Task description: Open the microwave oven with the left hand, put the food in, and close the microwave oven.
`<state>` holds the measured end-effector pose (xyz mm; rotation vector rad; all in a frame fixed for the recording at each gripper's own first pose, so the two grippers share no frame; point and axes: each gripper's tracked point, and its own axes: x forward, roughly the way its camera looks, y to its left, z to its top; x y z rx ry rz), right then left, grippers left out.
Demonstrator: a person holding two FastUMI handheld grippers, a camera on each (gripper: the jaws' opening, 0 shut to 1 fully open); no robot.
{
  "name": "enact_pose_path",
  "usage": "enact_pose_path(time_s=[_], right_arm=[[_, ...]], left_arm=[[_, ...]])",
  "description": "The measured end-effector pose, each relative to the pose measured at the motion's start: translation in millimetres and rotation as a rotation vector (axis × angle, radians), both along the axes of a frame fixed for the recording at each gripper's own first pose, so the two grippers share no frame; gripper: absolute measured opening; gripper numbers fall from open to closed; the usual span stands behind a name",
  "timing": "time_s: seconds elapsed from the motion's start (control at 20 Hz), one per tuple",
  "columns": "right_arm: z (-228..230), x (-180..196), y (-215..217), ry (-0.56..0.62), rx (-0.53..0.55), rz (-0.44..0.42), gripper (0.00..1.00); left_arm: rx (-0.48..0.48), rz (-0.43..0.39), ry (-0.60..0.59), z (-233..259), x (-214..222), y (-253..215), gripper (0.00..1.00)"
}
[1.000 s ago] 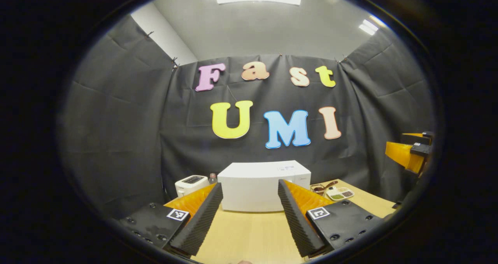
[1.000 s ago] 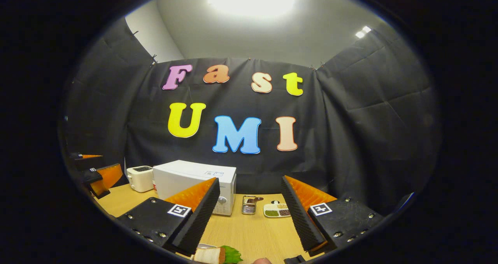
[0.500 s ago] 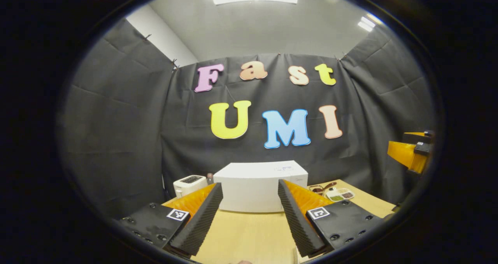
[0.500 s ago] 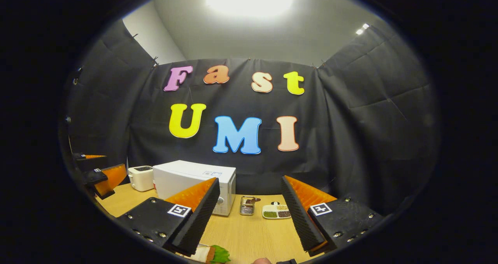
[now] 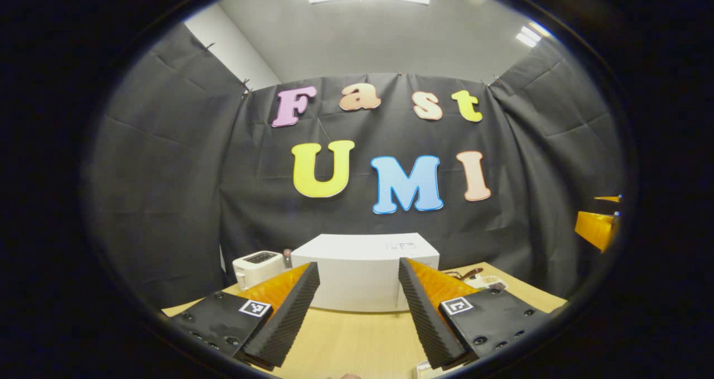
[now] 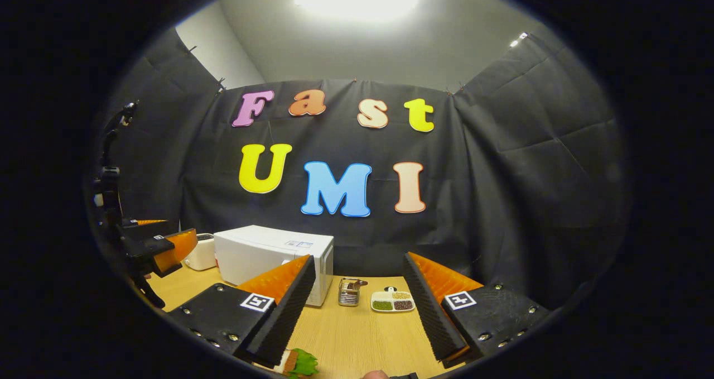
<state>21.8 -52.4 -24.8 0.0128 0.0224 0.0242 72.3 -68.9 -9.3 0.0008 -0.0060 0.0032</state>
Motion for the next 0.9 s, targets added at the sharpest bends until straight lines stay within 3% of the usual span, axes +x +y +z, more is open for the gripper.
enact_pose_path(time_s=[0.55, 0.9], right_arm=[[0.0, 29.3, -7.5, 0.019, -0.020, -0.168, 0.95], [-6.7, 28.7, -13.6, 0.053, -0.073, -0.264, 0.95]], left_arm=[[0.004, -0.135, 0.021, -43.9, 117.6, -31.6, 0.96], [0.003, -0.227, 0.068, -85.2, 173.6, -70.3, 0.96]])
